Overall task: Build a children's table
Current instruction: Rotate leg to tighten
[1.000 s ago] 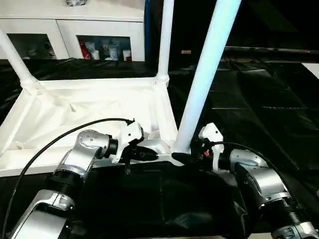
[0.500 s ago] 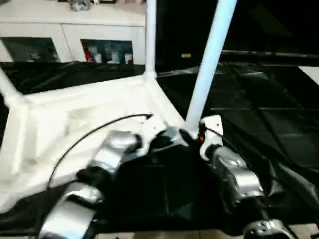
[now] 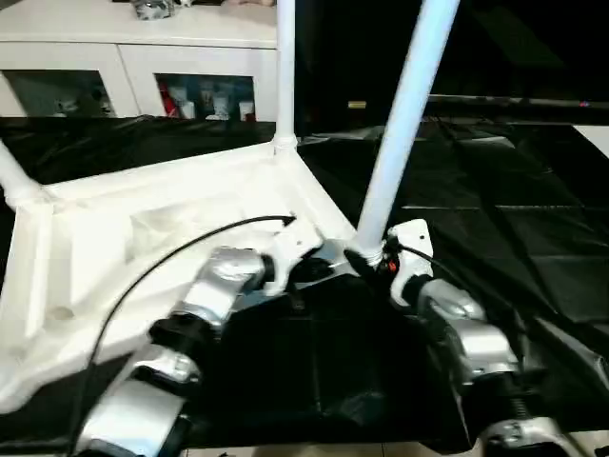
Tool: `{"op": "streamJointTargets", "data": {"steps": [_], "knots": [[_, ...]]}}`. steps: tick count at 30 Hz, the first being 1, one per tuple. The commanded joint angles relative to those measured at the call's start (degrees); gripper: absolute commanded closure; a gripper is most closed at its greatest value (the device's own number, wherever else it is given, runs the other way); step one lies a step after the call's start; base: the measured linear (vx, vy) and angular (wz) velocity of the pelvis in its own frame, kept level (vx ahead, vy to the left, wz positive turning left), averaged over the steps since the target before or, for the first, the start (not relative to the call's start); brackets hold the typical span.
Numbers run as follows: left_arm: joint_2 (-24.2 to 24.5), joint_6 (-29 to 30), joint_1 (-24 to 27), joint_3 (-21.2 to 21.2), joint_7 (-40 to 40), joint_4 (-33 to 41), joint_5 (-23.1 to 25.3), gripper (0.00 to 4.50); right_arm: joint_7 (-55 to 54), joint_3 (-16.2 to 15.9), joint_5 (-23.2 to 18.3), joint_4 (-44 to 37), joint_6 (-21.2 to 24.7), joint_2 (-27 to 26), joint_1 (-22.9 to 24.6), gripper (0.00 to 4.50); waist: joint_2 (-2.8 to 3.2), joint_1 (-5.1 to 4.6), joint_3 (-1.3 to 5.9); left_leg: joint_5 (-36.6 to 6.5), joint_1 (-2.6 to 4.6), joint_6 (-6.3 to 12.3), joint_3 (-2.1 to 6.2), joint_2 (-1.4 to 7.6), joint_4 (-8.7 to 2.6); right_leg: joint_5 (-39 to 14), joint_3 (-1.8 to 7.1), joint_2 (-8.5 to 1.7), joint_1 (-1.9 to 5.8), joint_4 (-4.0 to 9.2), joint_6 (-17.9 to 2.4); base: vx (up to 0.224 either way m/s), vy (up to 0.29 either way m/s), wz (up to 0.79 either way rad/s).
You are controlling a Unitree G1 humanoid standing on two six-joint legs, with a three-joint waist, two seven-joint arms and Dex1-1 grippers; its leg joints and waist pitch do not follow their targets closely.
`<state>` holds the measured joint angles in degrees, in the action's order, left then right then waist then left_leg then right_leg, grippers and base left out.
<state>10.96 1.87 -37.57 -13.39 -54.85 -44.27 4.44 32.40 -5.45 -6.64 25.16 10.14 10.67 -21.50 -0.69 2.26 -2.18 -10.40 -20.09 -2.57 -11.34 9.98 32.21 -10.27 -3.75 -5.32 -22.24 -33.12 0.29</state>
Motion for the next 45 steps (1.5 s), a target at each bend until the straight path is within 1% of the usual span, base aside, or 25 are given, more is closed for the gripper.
{"op": "streamJointTargets", "data": {"steps": [1,3,5,6,8,9,10,11,12,14,15,19,26,27,31,32,33,35,37,39,40,41,43,44,45], "knots": [[0.8,-1.3,3.1,-0.6,-6.6,0.1,-2.6,4.5,9.0,-3.4,-1.7,-3.4,0.5,2.2,0.6,0.6,-0.98,0.66,2.63,-16.4,-0.14,2.94,1.63,3.2,-3.74,-21.0,2.7,-3.97,1.89,4.64,-9.9,0.0,0.0,0.0],[3.2,-1.3,4.4,0.0,-11.5,2.1,-4.6,4.5,14.2,-3.5,-2.9,-4.5,0.9,5.0,1.1,0.6,-1.26,0.74,2.65,-14.8,-0.26,3.69,1.49,3.28,-3.7,-19.2,2.69,-3.88,2.04,4.33,-10.6,0.0,0.0,0.0],[4.1,-1.1,4.7,0.1,-12.8,2.6,-4.9,4.5,15.4,-3.4,-3.2,-4.6,1.0,5.7,1.0,0.6,-1.19,0.77,2.75,-13.6,-0.41,4.08,1.54,3.37,-3.7,-18.1,2.66,-3.92,2.16,4.03,-11.2,0.0,0.0,0.0],[5.1,-0.7,5.1,0.3,-14.6,3.2,-5.6,4.5,16.7,-3.0,-3.6,-4.6,1.2,6.2,0.8,0.6,-1.09,0.81,2.82,-12.5,-0.14,4.25,1.33,3.43,-3.55,-16.3,2.66,-3.81,1.9,3.91,-12.1,0.0,0.0,0.0],[5.8,-0.1,5.4,0.5,-15.7,3.7,-6.0,4.5,17.5,-3.0,-3.6,-4.5,1.3,6.5,0.6,0.6,-0.88,1.08,3.05,-9.8,-0.01,4.51,1.22,3.52,-3.34,-11.2,2.68,-3.63,2.0,3.18,-13.7,0.0,0.0,0.0],[6.1,0.1,5.6,0.6,-16.3,3.9,-6.2,4.5,18.1,-3.1,-3.5,-4.3,1.3,6.7,0.5,0.6,-1.04,1.12,3.1,-9.1,-0.07,4.7,1.19,3.52,-3.29,-9.8,2.62,-3.52,2.04,2.94,-14.0,0.0,0.0,0.0],[6.5,0.2,5.8,0.7,-16.8,4.1,-6.5,4.5,18.9,-3.5,-3.3,-3.9,1.0,7.3,0.3,0.6,-0.88,1.28,3.02,-8.8,-0.03,4.98,1.12,3.56,-3.31,-8.7,2.57,-3.48,2.0,2.8,-14.5,0.0,0.0,0.0],[6.5,0.2,5.8,0.7,-16.8,4.1,-6.5,4.5,18.9,-3.5,-3.3,-3.9,1.0,7.3,0.3,0.6,-0.87,1.33,3.01,-8.9,-0.05,4.96,1.1,3.57,-3.29,-8.6,2.54,-3.48,2.03,2.77,-14.7,0.0,0.0,0.0],[6.9,0.1,6.0,0.9,-17.3,4.1,-6.8,4.5,19.7,-3.9,-3.5,-3.6,0.8,7.7,0.2,0.6,-1.16,1.39,3.02,-9.2,-0.06,4.92,0.98,3.51,-3.22,-8.7,2.57,-3.49,2.04,2.77,-14.7,0.0,0.0,0.0],[7.3,0.2,6.4,0.9,-17.9,4.4,-7.1,4.5,20.9,-4.3,-3.8,-3.6,1.0,7.8,0.3,0.6,-1.01,1.45,2.89,-10.4,-0.07,4.55,1.0,3.48,-3.27,-10.9,2.58,-3.66,2.06,3.0,-14.3,0.0,0.0,0.0],[7.5,0.3,6.5,0.9,-18.1,4.7,-7.3,4.5,21.2,-4.5,-3.8,-3.6,0.9,7.8,0.3,0.6,-1.33,1.4,2.81,-11.2,-0.15,4.27,0.99,3.45,-3.3,-12.8,2.59,-3.71,2.08,3.18,-13.8,0.0,0.0,0.0],[7.9,0.5,7.0,0.9,-18.9,5.2,-7.5,4.5,21.7,-4.1,-3.8,-3.0,0.7,7.4,0.2,0.99,-1.28,1.43,2.77,-11.7,-0.13,3.49,1.1,3.44,-3.33,-15.6,2.72,-3.75,1.88,3.37,-12.5,0.0,0.0,0.0],[7.9,-0.3,7.2,0.8,-19.3,4.1,-7.4,4.5,22.1,-3.9,-4.2,-2.7,0.5,7.1,0.3,1.43,-1.25,1.36,2.86,-11.1,-0.13,3.53,1.09,3.36,-3.24,-14.2,2.73,-3.65,1.9,3.18,-12.7,0.0,0.0,0.0],[7.9,-0.6,7.2,0.7,-19.3,3.7,-7.3,4.5,22.1,-4.0,-4.3,-2.7,0.6,7.1,0.5,1.63,-1.29,1.36,2.87,-11.0,-0.13,3.66,1.06,3.33,-3.2,-13.9,2.72,-3.63,1.89,3.17,-12.8,0.0,0.0,0.0],[7.8,-1.1,7.3,0.7,-18.7,3.1,-6.6,4.5,21.2,-3.8,-4.2,-2.8,0.8,6.6,0.9,1.73,-1.23,1.4,2.85,-11.3,-0.13,3.49,1.07,3.32,-3.21,-14.9,2.7,-3.61,1.9,3.24,-12.5,0.0,0.0,0.0],[7.2,-1.7,7.0,0.6,-16.1,2.2,-5.4,4.5,17.8,-3.4,-3.1,-2.0,1.1,5.6,1.1,1.73,-1.15,1.39,2.82,-11.4,-0.15,3.44,1.09,3.32,-3.23,-15.0,2.72,-3.65,1.89,3.28,-12.5,0.0,0.0,0.0],[6.9,-2.0,6.8,0.6,-14.5,1.6,-4.8,4.5,15.7,-3.3,-2.3,-1.3,1.1,5.1,1.1,1.74,-1.16,1.32,2.78,-11.7,-0.21,3.2,1.17,3.28,-3.28,-15.8,2.69,-3.72,1.87,3.39,-12.2,0.0,0.0,0.0],[6.2,-2.6,6.6,0.6,-12.6,0.9,-4.2,4.5,13.8,-3.3,-1.4,-0.5,1.0,4.5,1.0,1.75,-1.28,1.1,2.44,-14.3,-0.12,2.26,1.28,3.17,-3.46,-21.1,2.68,-3.69,1.53,3.98,-10.8,0.0,0.0,0.0],[2.8,-3.0,5.5,0.3,-6.0,-1.1,-2.5,4.5,6.1,-2.5,0.6,1.7,0.4,1.7,0.8,1.75,-1.15,0.91,2.15,-18.1,0.51,0.48,1.54,3.22,-3.64,-28.2,2.76,-3.84,0.88,4.82,-8.8,0.0,0.0,0.0],[-0.1,-2.3,4.7,-0.5,-1.6,-2.0,-1.0,4.5,-0.3,-1.2,1.1,2.8,0.6,-1.3,0.3,1.76,-1.06,0.72,2.1,-20.0,0.58,-0.35,1.89,3.28,-3.87,-31.4,2.58,-3.86,0.89,5.09,-7.4,0.0,0.0,0.0],[-2.1,-1.8,4.2,-1.0,1.0,-2.4,-0.3,4.5,-4.4,-0.2,1.2,3.5,0.8,-3.3,0.0,1.76,-1.15,0.48,2.05,-21.3,0.77,-0.75,1.9,3.24,-3.93,-32.9,2.56,-3.79,0.52,5.4,-6.6,0.0,0.0,0.0],[-3.8,-1.1,3.8,-1.4,2.9,-2.6,0.1,4.5,-7.9,0.6,1.3,3.9,0.8,-5.0,-0.3,1.76,-0.96,0.46,2.08,-22.6,1.1,-1.05,2.09,3.18,-3.97,-34.3,2.44,-3.96,0.33,5.65,-6.3,0.0,0.0,0.0],[-7.3,-0.2,2.8,-2.5,6.3,-3.2,1.1,4.5,-13.8,1.1,1.9,4.2,0.9,-8.7,-0.9,1.76,-0.98,0.22,2.11,-23.1,0.97,-1.22,2.23,3.21,-4.11,-34.3,2.28,-3.89,0.6,5.76,-5.9,0.0,0.0,0.0],[-8.6,0.1,2.3,-2.8,8.0,-3.4,1.5,4.5,-15.6,0.7,2.6,4.1,0.4,-9.9,-1.2,1.76,-0.93,0.03,1.93,-24.9,1.36,-1.33,2.18,3.05,-4.06,-35.6,2.2,-3.74,0.0,6.32,-5.2,0.0,0.0,0.0],[-9.5,0.4,1.8,-2.8,8.5,-3.6,1.5,4.5,-16.6,0.4,3.1,4.0,-0.3,-10.8,-1.4,1.76,-0.92,0.05,1.94,-25.6,1.55,-1.22,2.21,2.93,-3.94,-36.4,2.13,-3.78,-0.08,6.5,-4.9,0.0,0.0,0.0]]}}
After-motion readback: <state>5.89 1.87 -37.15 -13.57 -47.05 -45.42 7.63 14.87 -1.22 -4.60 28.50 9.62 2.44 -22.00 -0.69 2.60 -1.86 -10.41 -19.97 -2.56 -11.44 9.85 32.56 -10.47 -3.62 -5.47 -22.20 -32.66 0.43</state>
